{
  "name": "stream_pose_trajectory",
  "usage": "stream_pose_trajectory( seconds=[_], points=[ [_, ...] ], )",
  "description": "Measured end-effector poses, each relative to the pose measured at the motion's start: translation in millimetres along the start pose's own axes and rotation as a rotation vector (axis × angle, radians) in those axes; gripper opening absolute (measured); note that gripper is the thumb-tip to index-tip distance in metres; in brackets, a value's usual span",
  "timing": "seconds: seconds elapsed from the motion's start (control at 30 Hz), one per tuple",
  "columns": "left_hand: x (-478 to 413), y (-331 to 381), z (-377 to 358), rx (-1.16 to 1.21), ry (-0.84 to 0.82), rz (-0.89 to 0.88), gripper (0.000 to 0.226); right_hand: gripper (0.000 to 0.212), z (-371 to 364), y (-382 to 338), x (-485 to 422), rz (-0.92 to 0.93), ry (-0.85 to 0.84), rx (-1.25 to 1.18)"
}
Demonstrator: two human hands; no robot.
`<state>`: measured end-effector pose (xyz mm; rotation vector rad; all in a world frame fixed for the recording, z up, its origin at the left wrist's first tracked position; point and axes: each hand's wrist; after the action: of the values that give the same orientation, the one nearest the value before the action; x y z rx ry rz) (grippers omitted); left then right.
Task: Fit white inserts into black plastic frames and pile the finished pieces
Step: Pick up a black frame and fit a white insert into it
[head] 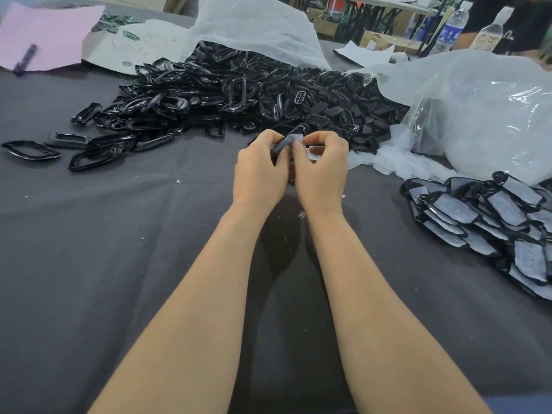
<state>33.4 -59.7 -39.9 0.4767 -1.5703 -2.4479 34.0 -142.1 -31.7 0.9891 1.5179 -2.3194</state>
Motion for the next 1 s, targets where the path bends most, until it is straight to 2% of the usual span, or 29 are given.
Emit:
stream_pose_trajectory(
  seconds=[0.17, 0.4, 0.7, 1.0],
  points=[
    [2, 1, 2, 0.075, 0.020, 0.016, 0.007, 0.015, -1, -3, 5, 0.112, -0.019, 0.029],
    [3, 1, 3, 0.061, 0.041, -0.004, 0.007, 0.007, 4, -2, 3, 0.079, -0.022, -0.001],
    [7, 3, 3, -0.085, -0.005, -0.124, 0.013, 0.003, 9, 5, -5, -0.036, 0.004, -0.015],
    [5, 1, 5, -0.145, -0.050, -0.172, 0.018, 0.007, 12, 14, -10, -0.105, -0.068, 0.001]
  ],
)
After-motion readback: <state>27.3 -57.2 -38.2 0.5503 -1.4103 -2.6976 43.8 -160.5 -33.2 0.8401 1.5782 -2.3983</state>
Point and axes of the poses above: each hand's wrist, its own x-axis away from the middle knuckle, its own z-axis out of the back of the hand, y = z × x, and after that the axes turned 13 degrees about z, right-handed
